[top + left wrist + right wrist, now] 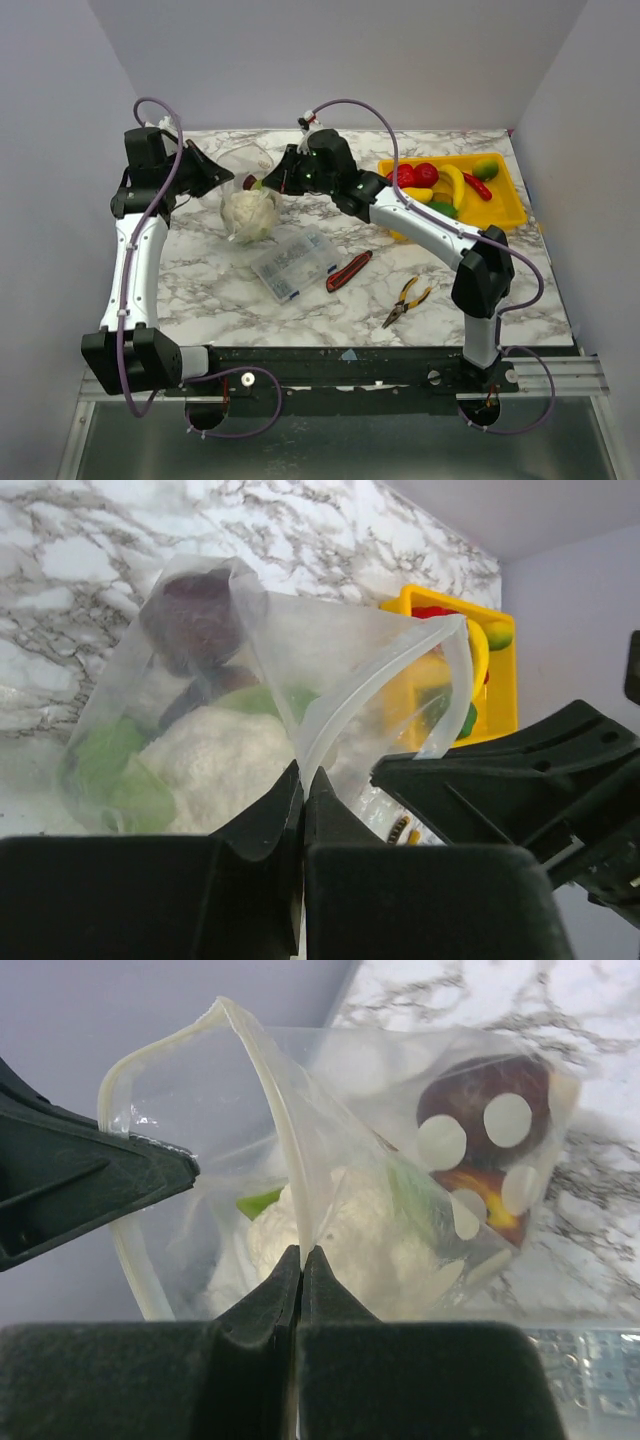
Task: Place the food in the zip-top bag and seal the zipper
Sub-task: Adjust the zipper food storage bag at the center of the board.
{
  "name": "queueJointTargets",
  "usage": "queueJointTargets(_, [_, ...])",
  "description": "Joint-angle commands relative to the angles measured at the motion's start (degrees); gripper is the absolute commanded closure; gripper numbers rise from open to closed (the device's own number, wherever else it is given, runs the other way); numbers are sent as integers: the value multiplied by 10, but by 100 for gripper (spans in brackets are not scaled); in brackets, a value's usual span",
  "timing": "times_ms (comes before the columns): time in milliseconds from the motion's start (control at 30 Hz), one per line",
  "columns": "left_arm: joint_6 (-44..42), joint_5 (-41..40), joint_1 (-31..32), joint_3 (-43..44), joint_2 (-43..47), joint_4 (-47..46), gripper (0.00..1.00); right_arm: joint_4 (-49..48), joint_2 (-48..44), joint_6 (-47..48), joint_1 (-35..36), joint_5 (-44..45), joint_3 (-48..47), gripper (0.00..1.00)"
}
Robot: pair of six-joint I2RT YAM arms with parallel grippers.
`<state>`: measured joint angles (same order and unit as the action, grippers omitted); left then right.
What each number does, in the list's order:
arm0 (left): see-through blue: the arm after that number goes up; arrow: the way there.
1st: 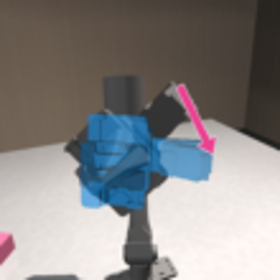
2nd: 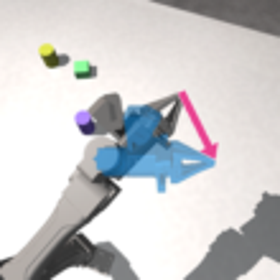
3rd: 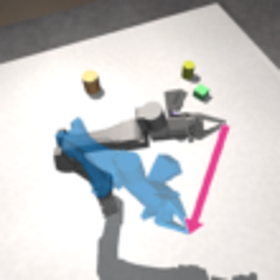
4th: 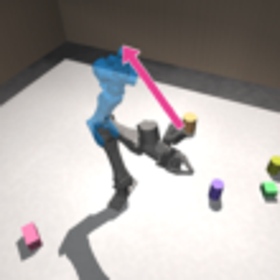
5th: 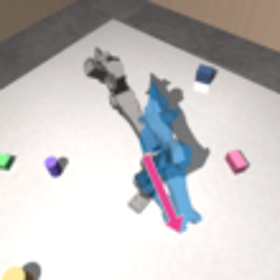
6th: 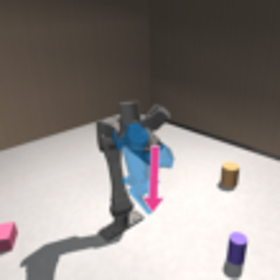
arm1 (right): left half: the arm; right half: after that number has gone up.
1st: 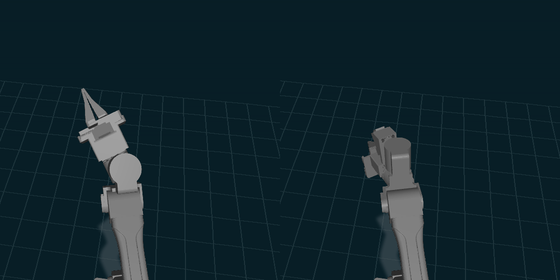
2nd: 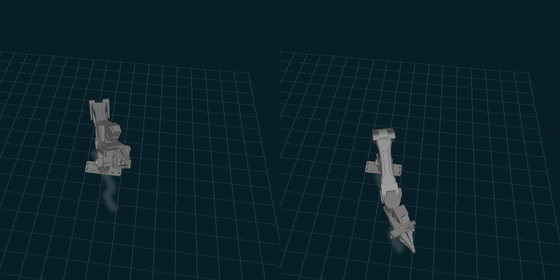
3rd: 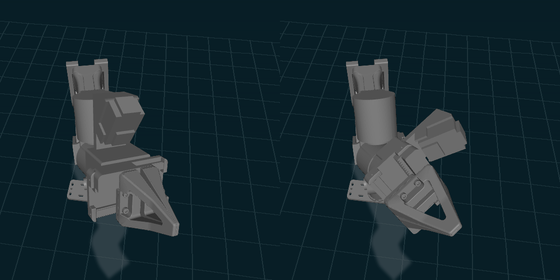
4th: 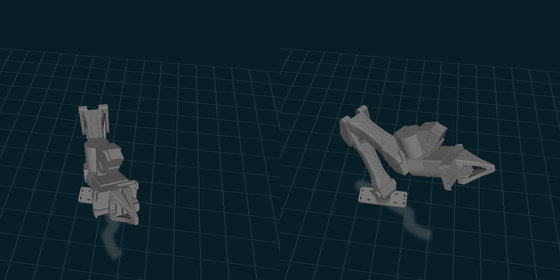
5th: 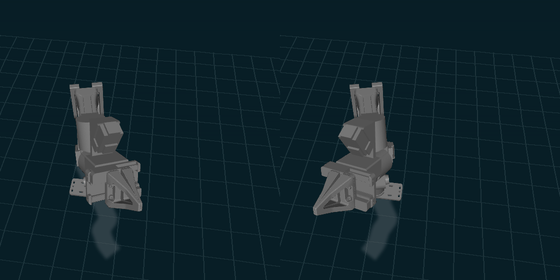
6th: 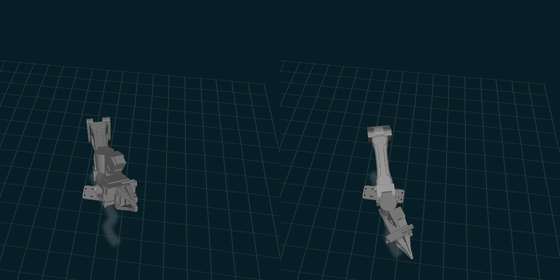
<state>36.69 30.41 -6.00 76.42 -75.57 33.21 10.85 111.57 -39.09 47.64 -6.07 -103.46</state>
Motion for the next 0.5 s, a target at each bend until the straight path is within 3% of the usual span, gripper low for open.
queueJointTargets(0, [-10,-5,-2,8,-11,-23,100,-112,-24,-55,-3,-46,56,100])
queueJointTargets(167, [-31,49,-4,26,-96,21,100,-96,-12,-49,-3,-9,87,100])
queueJointTargets(300, [-13,21,-4,29,-26,-2,100,-53,-27,-12,-3,11,51,100])
queueJointTargets(467, [2,4,-4,22,14,-37,100,-85,-50,-30,-3,-15,59,100])
